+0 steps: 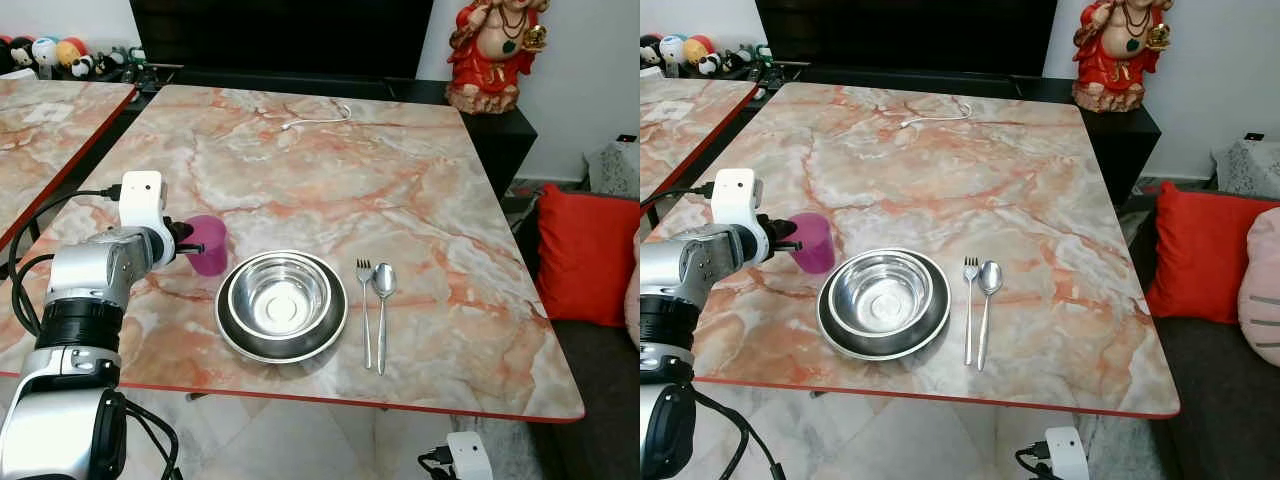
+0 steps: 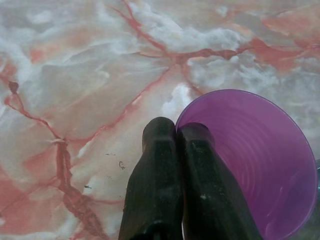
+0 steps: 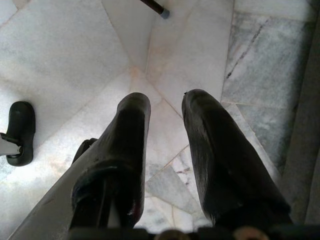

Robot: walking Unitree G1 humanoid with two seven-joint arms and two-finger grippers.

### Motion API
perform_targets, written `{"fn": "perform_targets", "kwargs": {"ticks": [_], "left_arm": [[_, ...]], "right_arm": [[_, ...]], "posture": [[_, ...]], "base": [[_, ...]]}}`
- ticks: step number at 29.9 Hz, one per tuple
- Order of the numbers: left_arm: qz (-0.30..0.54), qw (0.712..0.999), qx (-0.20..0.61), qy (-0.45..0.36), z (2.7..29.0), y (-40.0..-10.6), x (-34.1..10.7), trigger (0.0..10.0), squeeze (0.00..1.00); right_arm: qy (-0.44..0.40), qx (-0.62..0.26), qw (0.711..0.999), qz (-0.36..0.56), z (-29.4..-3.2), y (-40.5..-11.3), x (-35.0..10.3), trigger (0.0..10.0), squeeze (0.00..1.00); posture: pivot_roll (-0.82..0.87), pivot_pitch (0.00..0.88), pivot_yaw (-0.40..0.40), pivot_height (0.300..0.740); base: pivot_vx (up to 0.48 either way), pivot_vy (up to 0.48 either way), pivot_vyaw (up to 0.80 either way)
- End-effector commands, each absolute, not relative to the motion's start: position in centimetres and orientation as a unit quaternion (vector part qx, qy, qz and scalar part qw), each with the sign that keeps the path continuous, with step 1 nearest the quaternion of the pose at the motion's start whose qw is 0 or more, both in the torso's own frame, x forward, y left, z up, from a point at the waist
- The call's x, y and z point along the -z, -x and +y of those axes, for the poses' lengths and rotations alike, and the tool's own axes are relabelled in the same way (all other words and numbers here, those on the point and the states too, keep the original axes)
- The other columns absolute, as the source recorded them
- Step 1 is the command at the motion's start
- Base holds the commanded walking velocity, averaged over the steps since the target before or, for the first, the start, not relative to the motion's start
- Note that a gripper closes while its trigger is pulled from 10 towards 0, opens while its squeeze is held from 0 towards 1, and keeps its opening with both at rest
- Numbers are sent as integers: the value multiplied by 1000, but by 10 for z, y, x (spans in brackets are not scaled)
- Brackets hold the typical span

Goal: Setting the table

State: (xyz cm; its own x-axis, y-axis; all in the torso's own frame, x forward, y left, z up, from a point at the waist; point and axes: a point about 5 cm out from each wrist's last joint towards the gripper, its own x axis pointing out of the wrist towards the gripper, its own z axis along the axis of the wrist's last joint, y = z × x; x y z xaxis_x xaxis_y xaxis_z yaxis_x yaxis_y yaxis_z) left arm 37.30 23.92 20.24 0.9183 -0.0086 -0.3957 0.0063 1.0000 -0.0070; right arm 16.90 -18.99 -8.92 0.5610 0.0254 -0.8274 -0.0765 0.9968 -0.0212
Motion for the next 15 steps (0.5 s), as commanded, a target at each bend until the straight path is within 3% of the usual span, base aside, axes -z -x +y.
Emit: {"fn": "perform_targets", "kwargs": {"ticks": [1, 8, 15], "left_arm": [[197, 980, 2, 4, 238, -376, -209, 10000, 518], [194, 981, 3, 5, 238, -376, -210, 10000, 498], [191, 981, 1, 9, 238, -376, -211, 10000, 408]], "right_arm": [[33, -28, 881, 472, -193, -167, 90, 10000, 0], [33, -28, 881, 472, -193, -167, 90, 10000, 0], [33, -28, 881, 472, -193, -167, 90, 10000, 0]], "posture": [[156, 62, -62, 740], [155, 62, -62, 740], [155, 62, -65, 740]], "base": [[0, 0, 0], [0, 0, 0], [0, 0, 0]]}}
